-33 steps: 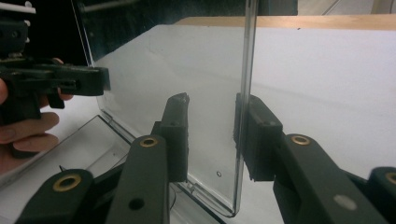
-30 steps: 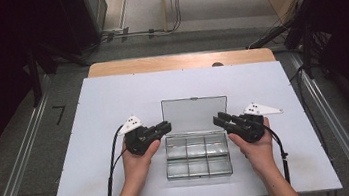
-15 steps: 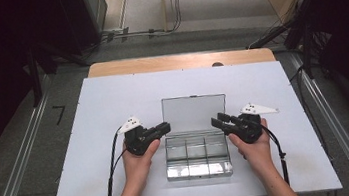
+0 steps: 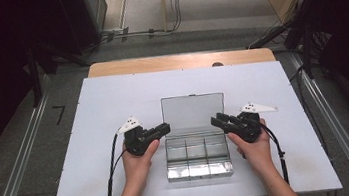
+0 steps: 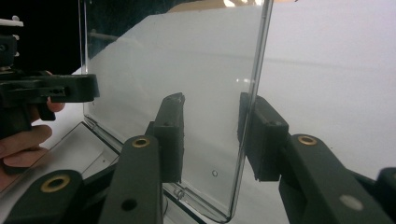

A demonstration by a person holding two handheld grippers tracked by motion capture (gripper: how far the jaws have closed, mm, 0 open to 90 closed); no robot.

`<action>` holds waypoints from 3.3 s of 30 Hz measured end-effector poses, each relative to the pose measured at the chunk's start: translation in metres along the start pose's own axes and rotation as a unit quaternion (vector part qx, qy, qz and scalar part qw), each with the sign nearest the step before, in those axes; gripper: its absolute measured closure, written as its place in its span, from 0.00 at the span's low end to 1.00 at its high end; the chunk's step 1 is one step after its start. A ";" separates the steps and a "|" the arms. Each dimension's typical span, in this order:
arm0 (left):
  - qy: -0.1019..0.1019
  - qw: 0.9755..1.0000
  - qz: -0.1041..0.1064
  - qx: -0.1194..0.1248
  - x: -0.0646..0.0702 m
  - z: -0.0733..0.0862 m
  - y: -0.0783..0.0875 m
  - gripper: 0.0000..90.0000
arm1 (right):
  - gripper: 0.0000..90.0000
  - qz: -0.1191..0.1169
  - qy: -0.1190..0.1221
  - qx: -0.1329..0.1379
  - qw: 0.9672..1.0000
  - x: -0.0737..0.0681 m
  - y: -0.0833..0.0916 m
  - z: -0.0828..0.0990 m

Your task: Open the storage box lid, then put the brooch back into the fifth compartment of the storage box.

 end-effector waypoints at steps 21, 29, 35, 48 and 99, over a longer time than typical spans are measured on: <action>0.011 0.999 -0.014 -0.034 -0.005 0.006 -0.006 0.78 | 0.48 0.033 -0.009 -0.044 0.998 0.001 -0.010 0.010; 0.007 0.999 -0.024 -0.044 -0.003 0.008 -0.007 0.73 | 0.44 0.031 -0.020 -0.057 0.998 0.001 -0.011 0.012; -0.008 0.998 -0.040 -0.052 -0.003 0.009 -0.008 0.67 | 0.42 0.023 -0.038 -0.073 0.996 0.003 -0.010 0.013; -0.045 0.998 -0.043 -0.021 0.006 0.001 0.003 0.43 | 0.28 0.022 -0.012 -0.060 0.998 -0.004 0.002 0.003; -0.120 0.993 -0.009 0.023 -0.020 0.014 0.103 0.00 | 0.03 0.005 0.033 -0.082 0.996 0.023 0.119 0.014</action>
Point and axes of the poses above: each handheld gripper's, and its own axes: y roughly backward along the jaws, z roughly out of its underside, x roughly to its right, the point moved 5 cm from there along -y, roughly forward along the jaws, and after that the axes turned 12 degrees about -z, right-handed, at the moved point
